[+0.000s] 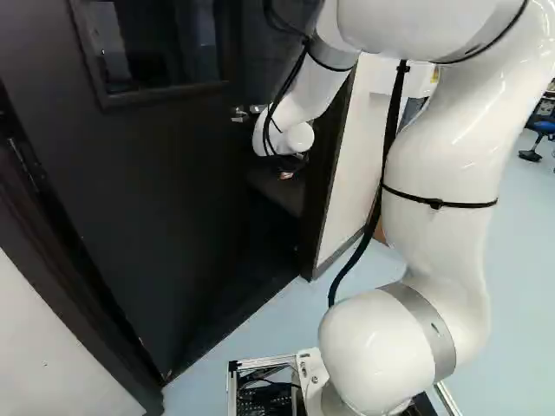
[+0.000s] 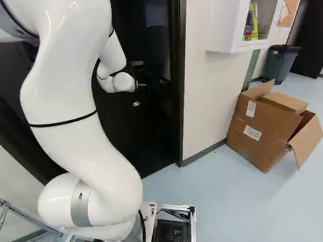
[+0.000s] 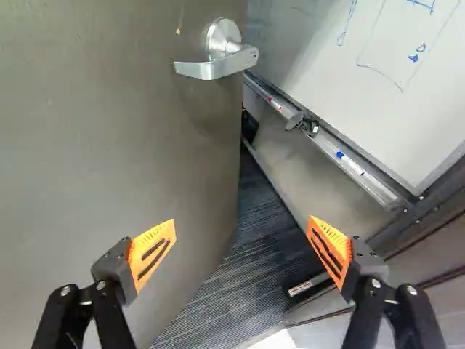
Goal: Open the door and move inside
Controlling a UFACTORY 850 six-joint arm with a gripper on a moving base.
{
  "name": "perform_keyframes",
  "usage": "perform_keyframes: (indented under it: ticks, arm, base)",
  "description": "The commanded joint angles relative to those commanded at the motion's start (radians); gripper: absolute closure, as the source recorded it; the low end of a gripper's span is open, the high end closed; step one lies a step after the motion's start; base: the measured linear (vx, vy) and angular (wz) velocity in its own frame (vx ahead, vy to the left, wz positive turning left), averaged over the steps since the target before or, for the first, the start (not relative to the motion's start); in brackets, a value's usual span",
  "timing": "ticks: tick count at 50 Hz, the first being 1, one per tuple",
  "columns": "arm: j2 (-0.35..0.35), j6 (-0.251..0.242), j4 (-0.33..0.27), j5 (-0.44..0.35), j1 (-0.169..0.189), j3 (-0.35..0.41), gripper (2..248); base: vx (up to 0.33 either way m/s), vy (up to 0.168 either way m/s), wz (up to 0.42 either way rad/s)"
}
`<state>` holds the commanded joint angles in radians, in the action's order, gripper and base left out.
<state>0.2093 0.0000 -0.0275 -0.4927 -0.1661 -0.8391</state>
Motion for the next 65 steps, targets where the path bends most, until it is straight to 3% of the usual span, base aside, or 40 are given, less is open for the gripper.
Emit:
perform_keyframes:
  ticks: [20,65]
  arm:
    - [-0.1,0.0,0.077,0.0,0.003,0.111,3]
    - [-0.347,0.0,0.083,0.0,0.019,0.359,3]
  base:
    - [0.0,0.0,0.0]
    - [0.0,0.0,0.0]
